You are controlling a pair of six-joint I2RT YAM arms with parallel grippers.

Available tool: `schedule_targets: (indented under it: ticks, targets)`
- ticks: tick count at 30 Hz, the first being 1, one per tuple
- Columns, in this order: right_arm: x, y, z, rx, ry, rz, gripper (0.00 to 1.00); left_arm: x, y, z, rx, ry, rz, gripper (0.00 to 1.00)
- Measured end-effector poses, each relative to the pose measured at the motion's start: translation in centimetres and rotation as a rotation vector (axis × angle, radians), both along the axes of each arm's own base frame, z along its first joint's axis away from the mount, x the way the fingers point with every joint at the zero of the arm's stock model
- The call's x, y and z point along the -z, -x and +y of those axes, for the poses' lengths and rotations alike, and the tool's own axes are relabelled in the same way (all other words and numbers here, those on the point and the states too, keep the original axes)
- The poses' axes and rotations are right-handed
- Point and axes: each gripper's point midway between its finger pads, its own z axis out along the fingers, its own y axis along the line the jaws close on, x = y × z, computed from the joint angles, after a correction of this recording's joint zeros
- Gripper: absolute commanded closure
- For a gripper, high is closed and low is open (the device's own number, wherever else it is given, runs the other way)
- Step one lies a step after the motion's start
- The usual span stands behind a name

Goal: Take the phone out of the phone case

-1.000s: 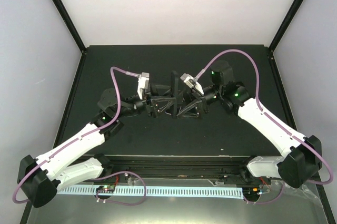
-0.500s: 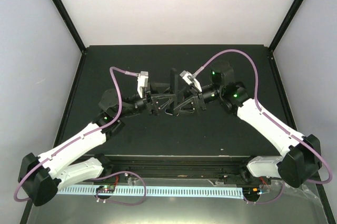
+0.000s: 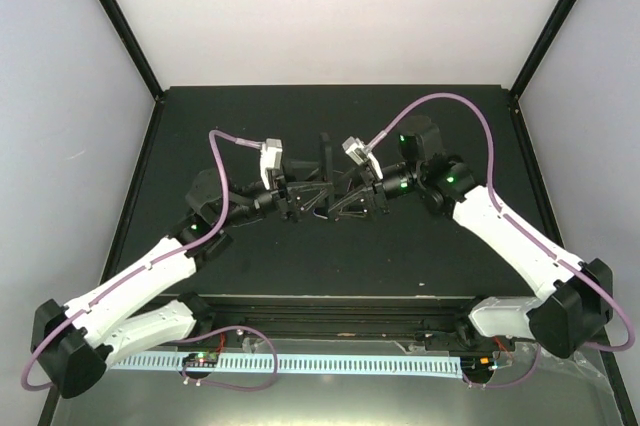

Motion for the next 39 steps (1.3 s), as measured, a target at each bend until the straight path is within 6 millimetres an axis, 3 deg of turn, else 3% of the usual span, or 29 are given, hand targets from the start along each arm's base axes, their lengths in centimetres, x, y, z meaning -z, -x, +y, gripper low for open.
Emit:
schedule_targets:
  ticks: [4,8,13,20,29,33,39]
  targets:
    - [1.0,-1.8,-0.3,0.143,0.100,-0.144,0.56,0.4,-0.8,1.2,-0.109,-0.068,-0.002,0.16]
    - [3.1,-4.3,-1.7,0.298,0.251,-0.265,0.57,2.0,-3.1,3.2,-0.295,-0.158,0.035,0.15]
    - [5.8,-6.5,-3.5,0.423,0.424,-0.332,0.60,3.2,-4.4,4.2,-0.384,-0.226,0.064,0.17]
    - [7.3,-7.5,-4.6,0.494,0.543,-0.390,0.60,4.2,-5.9,2.6,-0.364,-0.257,0.111,0.28]
    - [7.6,-8.9,-5.7,0.590,0.617,-0.413,0.60,4.5,-7.3,0.1,-0.308,-0.261,0.185,0.46]
    - [7.7,-9.4,-6.0,0.615,0.635,-0.415,0.60,4.5,-7.6,-0.3,-0.298,-0.248,0.204,0.46]
    - [7.5,-9.6,-5.7,0.615,0.635,-0.412,0.61,4.5,-7.7,0.3,-0.335,-0.234,0.213,0.37]
